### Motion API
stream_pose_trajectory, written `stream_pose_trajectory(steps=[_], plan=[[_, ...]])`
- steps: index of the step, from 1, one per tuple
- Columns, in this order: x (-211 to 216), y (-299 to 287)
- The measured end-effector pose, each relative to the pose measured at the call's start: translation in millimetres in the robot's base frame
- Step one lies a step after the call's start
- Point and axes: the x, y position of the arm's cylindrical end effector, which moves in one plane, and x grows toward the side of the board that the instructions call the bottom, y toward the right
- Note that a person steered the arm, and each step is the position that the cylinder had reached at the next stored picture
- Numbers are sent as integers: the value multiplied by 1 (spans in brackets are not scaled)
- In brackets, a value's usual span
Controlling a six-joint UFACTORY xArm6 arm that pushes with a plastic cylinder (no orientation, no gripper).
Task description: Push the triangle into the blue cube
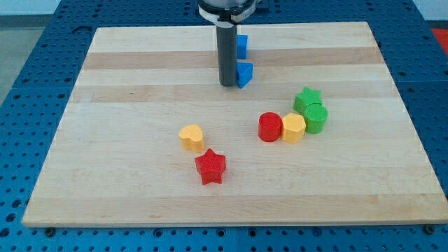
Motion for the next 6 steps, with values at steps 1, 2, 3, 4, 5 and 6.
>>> stream_pose_trajectory(steps=[1, 2, 3, 4, 5, 6], plan=[[7, 4], [28, 19], [29, 45], [6, 46], [-9, 36], [-4, 44]])
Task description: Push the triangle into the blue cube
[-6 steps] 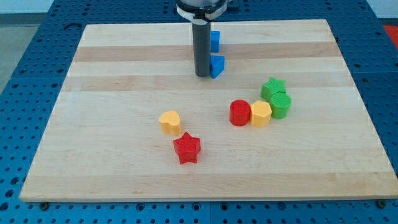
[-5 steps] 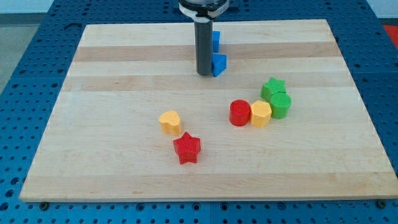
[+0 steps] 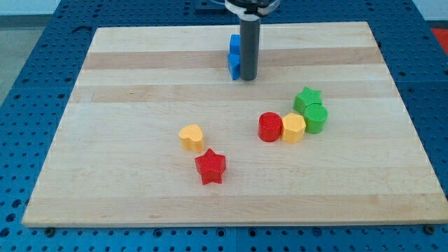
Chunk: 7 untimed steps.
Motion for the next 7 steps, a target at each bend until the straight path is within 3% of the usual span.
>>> stream_pose_trajectory(steps=[2, 5, 7], plan=[[12, -7], [-29, -49], [-28, 28]])
